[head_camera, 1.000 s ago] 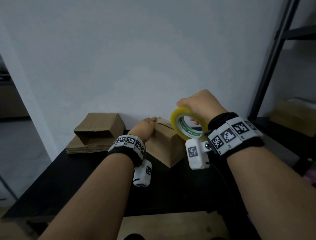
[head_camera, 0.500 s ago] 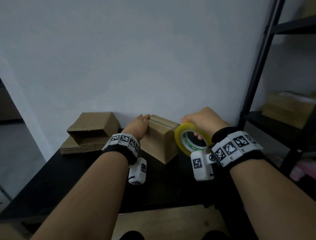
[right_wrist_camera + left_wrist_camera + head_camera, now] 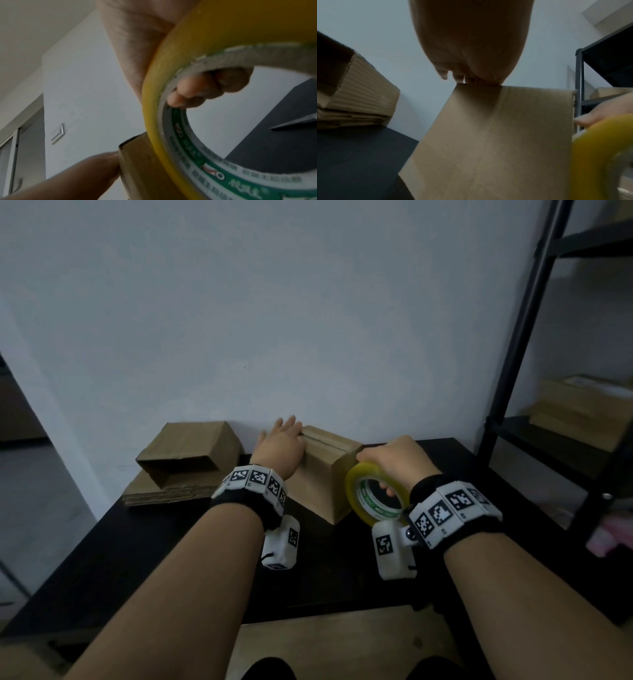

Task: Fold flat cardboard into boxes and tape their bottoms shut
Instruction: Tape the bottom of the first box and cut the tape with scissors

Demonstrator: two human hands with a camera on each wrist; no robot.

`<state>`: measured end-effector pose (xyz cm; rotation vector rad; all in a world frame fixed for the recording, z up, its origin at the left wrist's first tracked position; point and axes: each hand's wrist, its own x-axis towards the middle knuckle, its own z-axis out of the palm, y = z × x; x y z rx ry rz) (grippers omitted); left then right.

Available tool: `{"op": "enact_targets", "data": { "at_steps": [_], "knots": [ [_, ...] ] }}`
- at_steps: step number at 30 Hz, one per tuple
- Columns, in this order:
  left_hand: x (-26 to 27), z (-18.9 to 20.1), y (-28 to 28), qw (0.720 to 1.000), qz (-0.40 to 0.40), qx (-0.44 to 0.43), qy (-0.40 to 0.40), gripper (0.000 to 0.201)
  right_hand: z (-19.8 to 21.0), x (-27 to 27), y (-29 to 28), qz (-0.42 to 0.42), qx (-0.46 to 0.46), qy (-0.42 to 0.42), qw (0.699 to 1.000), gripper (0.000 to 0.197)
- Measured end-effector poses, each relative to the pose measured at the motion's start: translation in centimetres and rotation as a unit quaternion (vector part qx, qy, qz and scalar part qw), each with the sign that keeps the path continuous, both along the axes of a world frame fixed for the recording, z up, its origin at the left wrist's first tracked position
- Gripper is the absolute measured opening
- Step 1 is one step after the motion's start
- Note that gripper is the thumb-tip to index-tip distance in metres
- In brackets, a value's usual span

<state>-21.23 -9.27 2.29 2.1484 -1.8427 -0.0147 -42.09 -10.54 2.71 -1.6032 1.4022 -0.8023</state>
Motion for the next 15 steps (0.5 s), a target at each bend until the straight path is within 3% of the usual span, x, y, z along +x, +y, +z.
{"op": "enact_targets", "data": {
  "at_steps": [7, 15],
  "knots": [
    [-1.6, -0.7, 0.7, 0.98, -0.019, -0.165, 0.109, 0.033, -0.5, 0.3, -0.5, -0.001, -0.004, -0.002, 1.0, 0.034],
    [-2.3, -0.4, 1.6, 0.988, -0.057, -0.099, 0.101, 0.038, -0.8, 0.6, -0.7, -0.005, -0.006, 0.001, 1.0, 0.035]
  ]
}}
